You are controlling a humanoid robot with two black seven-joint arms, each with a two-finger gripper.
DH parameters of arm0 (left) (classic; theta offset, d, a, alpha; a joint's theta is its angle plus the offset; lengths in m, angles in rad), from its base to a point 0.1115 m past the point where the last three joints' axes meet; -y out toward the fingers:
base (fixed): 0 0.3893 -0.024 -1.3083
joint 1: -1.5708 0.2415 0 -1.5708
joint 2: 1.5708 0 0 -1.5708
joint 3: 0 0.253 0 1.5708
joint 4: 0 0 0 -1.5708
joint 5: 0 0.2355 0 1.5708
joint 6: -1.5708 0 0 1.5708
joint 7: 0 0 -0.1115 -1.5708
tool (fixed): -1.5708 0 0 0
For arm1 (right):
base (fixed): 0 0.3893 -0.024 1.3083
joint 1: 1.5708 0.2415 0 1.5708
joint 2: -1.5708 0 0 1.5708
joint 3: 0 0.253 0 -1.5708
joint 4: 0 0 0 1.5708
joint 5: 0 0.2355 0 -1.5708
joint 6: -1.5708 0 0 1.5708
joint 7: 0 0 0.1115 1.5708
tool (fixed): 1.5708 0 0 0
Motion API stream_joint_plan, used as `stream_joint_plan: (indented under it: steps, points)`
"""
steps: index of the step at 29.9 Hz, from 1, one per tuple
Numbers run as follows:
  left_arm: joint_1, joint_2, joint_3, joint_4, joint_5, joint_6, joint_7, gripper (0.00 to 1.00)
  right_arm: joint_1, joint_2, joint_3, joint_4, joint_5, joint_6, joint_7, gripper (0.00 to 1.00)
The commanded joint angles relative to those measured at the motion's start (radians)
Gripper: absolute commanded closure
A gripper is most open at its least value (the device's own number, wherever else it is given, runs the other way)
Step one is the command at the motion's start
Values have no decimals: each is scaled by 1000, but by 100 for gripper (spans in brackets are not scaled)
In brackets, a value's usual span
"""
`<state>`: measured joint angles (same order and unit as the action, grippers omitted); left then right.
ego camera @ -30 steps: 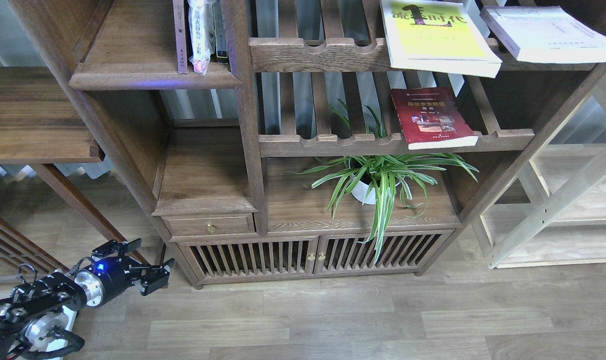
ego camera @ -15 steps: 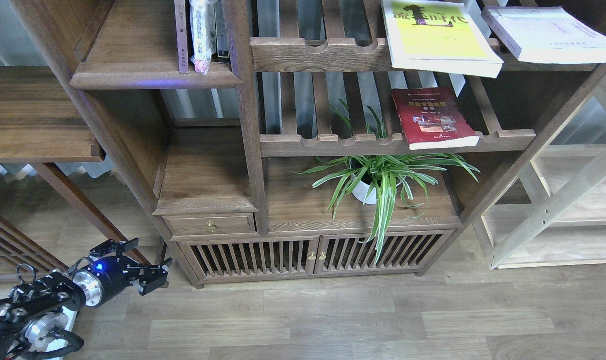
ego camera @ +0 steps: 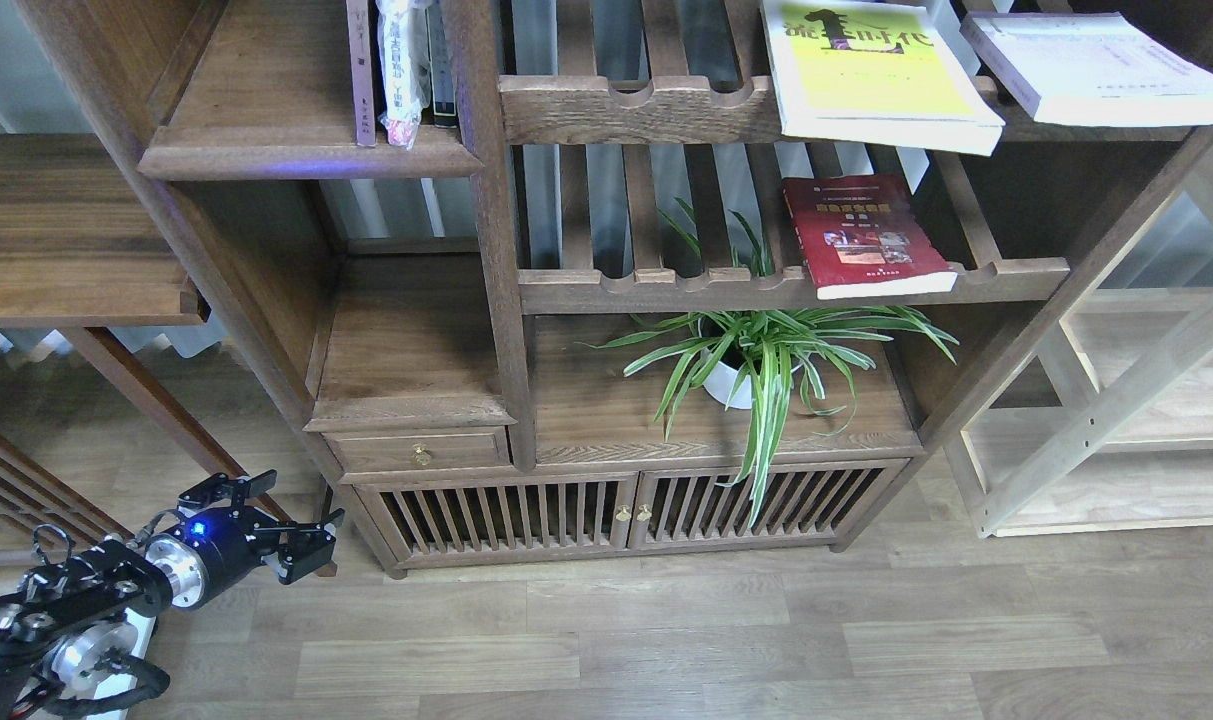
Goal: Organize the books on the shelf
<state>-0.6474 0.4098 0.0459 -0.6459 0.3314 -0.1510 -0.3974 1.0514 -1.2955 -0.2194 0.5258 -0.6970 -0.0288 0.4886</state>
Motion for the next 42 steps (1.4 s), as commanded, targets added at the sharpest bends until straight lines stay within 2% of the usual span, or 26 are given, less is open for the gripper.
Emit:
stream_joint_plan:
  steps: [1,4,9,18,22,25,29,36,42]
  points:
    - [-1,0,-1,2,0,4,2,0,1,-68,3,100,-1,-103,0,0]
    - [-3,-2,-1,2,0,7,3,0,4,-102,11,174,-3,-167,0,0]
    - [-3,-16,-1,2,0,27,6,0,4,-122,25,235,-6,-206,0,0]
    - [0,-29,0,2,0,51,20,0,4,-76,26,306,-171,-259,0,0]
    - [0,-31,0,2,0,62,25,0,-14,5,20,318,-200,-460,0,0]
    - [0,-31,0,3,0,70,29,0,-47,71,12,319,-280,-460,0,0]
    - [-1,-36,0,3,0,80,32,0,-47,88,18,324,-357,-460,0,0]
    - [-1,-34,0,5,0,82,32,0,5,73,38,342,-365,-460,0,0]
    - [-1,-36,2,6,0,82,32,0,82,36,49,356,-369,-399,0,0]
